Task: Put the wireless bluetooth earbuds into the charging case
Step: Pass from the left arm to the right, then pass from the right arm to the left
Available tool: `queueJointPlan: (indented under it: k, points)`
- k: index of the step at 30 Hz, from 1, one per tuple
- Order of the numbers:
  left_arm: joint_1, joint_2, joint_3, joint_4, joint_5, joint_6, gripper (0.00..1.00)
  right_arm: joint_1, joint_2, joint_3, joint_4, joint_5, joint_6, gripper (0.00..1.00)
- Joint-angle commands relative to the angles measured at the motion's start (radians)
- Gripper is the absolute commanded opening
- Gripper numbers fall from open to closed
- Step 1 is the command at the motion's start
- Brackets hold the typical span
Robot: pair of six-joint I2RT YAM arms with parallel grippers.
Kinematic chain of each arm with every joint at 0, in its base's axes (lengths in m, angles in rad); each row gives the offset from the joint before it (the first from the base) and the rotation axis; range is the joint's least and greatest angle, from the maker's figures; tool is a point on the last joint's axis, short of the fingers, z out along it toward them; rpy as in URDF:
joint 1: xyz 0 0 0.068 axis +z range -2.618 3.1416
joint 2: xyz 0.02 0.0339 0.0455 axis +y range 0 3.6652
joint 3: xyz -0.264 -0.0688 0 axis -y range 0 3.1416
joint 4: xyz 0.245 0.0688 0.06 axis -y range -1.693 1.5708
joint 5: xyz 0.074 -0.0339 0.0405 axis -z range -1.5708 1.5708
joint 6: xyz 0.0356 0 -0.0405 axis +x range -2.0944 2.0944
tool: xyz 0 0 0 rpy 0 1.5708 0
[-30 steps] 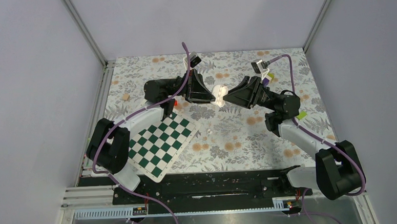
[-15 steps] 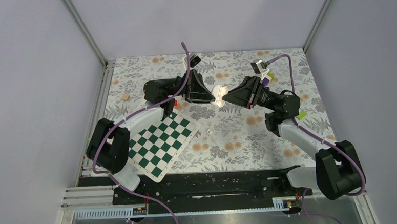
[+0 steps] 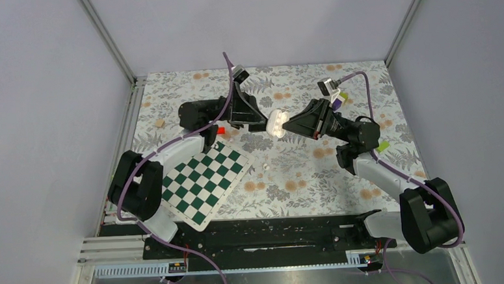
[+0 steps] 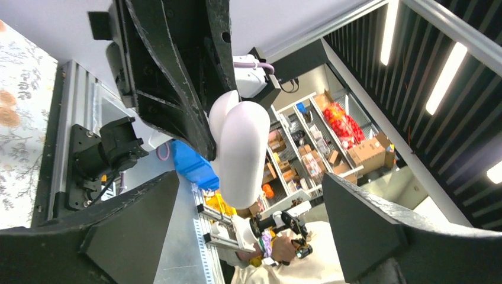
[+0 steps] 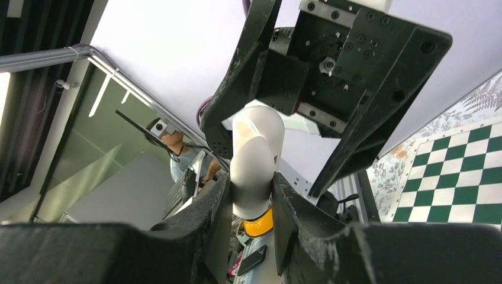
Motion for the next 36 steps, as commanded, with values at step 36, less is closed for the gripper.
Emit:
queueJointPlan:
  k: [36]
  points:
    - [-0.138,-0.239,0.054,-1.445,-0.472,1.203,0.74,0.002,-0.388,0.053,-1.381,0.163,-0.577,0.00]
